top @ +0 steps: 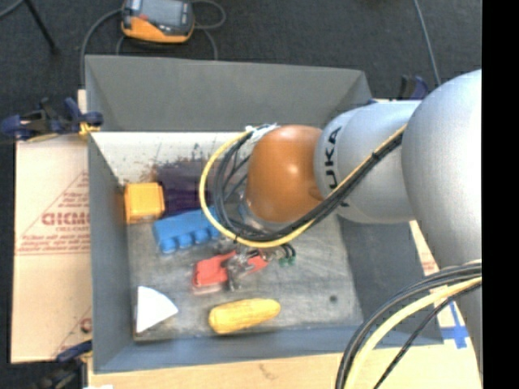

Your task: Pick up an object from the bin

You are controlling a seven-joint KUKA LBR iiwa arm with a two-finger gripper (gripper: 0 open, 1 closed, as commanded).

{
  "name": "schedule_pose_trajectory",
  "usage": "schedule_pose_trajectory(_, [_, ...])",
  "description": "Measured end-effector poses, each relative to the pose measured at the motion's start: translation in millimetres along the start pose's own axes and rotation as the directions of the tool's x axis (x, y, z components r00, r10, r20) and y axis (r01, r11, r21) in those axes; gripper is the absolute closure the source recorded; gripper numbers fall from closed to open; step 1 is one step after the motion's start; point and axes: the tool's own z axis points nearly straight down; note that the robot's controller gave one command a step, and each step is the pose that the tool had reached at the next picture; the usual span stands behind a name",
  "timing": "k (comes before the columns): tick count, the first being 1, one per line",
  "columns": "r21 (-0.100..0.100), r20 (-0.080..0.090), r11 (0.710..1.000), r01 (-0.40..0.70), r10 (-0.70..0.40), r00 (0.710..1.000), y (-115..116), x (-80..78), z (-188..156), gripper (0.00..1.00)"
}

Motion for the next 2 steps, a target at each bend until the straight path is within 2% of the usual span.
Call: schedule_pose_trajectory(2, [0.000, -0.005, 1.000, -0.001, 0.001, 1.000, 0.1, 1.5, -3.6, 1.00])
